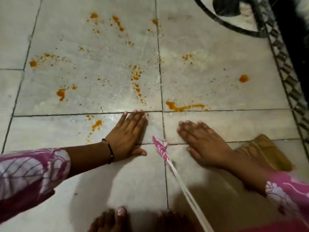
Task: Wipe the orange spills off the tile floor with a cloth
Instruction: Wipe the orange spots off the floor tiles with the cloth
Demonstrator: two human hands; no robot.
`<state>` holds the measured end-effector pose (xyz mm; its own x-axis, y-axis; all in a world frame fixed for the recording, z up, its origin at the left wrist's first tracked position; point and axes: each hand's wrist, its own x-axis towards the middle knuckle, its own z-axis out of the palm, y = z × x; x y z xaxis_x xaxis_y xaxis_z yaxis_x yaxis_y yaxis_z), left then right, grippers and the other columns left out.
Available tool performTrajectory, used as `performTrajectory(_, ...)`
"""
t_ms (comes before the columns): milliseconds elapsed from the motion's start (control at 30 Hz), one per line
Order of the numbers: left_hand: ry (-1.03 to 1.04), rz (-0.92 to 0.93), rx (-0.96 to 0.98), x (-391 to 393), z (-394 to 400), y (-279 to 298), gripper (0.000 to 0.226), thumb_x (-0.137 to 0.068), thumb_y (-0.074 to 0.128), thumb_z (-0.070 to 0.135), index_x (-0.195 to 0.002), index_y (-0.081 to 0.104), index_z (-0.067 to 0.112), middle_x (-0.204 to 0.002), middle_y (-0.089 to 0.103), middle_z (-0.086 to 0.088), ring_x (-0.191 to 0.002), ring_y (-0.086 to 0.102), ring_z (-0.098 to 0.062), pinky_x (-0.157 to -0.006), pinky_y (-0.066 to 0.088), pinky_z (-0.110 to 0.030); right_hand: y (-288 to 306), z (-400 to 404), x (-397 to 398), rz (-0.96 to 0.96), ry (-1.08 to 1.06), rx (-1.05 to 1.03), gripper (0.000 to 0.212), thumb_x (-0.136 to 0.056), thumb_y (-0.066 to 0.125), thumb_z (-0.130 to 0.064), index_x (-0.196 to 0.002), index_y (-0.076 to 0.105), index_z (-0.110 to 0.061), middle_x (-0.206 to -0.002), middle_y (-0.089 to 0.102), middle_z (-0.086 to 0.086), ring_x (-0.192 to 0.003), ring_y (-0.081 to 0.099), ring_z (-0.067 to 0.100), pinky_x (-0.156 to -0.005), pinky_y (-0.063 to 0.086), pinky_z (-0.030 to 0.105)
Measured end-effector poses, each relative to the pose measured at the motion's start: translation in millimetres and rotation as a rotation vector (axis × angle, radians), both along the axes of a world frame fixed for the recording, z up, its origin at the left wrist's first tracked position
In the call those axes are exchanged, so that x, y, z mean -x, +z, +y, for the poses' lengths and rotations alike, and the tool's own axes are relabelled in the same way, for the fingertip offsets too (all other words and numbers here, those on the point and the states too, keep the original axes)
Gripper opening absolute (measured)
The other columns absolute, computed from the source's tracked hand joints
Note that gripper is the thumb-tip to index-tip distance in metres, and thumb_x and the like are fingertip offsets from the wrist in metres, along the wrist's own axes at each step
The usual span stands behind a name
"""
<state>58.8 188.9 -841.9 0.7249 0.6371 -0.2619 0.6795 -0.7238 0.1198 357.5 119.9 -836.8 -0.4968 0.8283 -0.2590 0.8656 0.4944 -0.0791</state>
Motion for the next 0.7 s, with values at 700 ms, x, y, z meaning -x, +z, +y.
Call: performTrajectory(700,0.005,0.103,-0.081,20,-1,-9,0.108,-0.08,0.011,0.081,-0.137,0.029,-0.01,-0.143,0.033,-0.032,-0.131,0.036,-0.041,-0.11,0.006,-0.046,-14,-102,-29,0.018,-0.688,0.007,0.09,-0.086,0.019,-0.071,-0.148,0.023,-0.005,-0.153,0.019,0.023,-0.142,0.011,0.036,-0.108,0.014,0.066)
